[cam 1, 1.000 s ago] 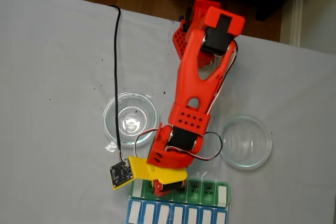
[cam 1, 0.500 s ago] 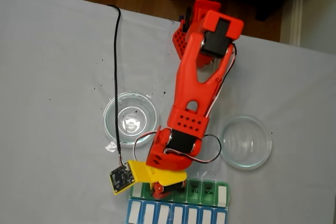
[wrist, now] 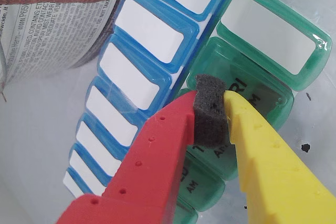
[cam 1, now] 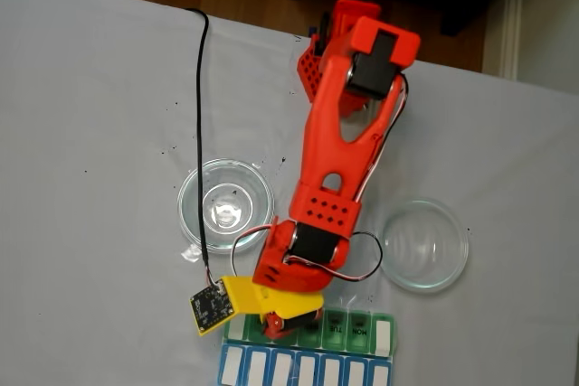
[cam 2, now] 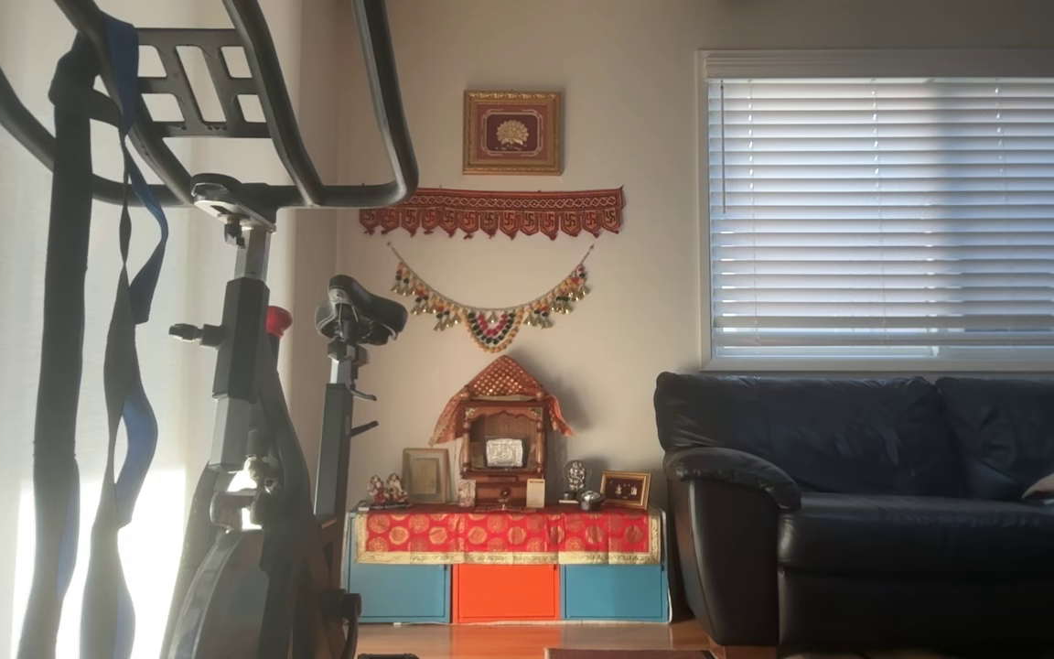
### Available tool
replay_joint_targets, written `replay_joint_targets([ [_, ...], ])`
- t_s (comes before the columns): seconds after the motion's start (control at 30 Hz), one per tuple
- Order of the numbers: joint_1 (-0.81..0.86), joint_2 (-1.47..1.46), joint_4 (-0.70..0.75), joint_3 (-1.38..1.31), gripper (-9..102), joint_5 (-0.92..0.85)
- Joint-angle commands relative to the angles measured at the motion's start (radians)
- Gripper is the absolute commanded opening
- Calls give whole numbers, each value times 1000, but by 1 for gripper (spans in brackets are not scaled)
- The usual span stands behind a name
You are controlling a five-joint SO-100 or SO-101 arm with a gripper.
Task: Sort medicines into box.
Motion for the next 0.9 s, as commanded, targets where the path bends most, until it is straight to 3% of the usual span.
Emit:
replay_joint_targets([
  [0.0, -6, 23, 34, -58, 1, 6],
  [0.7, 29, -37, 115, -126, 1, -11],
  [0.87, 46, -104, 215, -224, 1, 6],
])
